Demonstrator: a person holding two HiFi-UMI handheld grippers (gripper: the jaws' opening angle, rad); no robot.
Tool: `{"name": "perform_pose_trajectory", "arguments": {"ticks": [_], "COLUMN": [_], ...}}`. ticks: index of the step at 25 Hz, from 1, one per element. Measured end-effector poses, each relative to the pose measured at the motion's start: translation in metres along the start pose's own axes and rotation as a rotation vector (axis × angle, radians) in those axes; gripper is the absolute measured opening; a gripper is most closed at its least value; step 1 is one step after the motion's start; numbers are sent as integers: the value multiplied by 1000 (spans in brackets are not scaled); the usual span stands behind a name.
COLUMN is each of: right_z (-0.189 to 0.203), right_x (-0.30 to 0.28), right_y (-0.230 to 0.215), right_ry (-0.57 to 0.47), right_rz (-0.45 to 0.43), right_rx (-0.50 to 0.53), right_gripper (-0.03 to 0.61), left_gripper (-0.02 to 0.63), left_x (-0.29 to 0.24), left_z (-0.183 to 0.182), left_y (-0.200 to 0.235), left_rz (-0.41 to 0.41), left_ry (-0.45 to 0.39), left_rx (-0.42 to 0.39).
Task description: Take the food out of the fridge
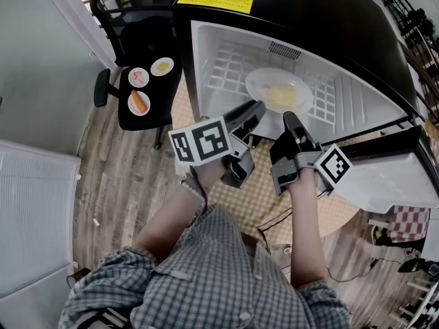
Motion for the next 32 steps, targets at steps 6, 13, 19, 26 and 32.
{"name": "perform_pose_trajectory", "arguments": {"ticks": [6, 13, 19, 26, 32], "right_z": [-2, 1, 4, 5, -8], "right_x": [1, 3, 4, 4, 13], "right_y": [-3, -2, -1, 6, -3], "right_ry": [0, 22, 37, -18, -97], "right_rz": [-5, -15, -16, 59, 74], "right_rx": [-3, 3, 14, 86, 23], "right_gripper": [12, 12, 12, 12, 48], "left_gripper": [98, 127, 106, 55, 55], "left_x": [-6, -11, -13, -15, -14], "left_z": [1, 7, 3, 1, 0], "left_y": [6, 14, 18, 17, 17], "left_rz": [12, -19, -32, -17, -10], "left_ry": [-21, -25, -48, -56, -56], "left_rx": [124, 223, 249, 262, 260]}}
Point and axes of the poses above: the fingertips, and each gripper's own axes: x backward along the fingers, y to its left, z out of its underside, the point moved 10 cm from there along x, backward along the fingers, and after that the axes turned 5 degrees about y, right-handed, at the moved point
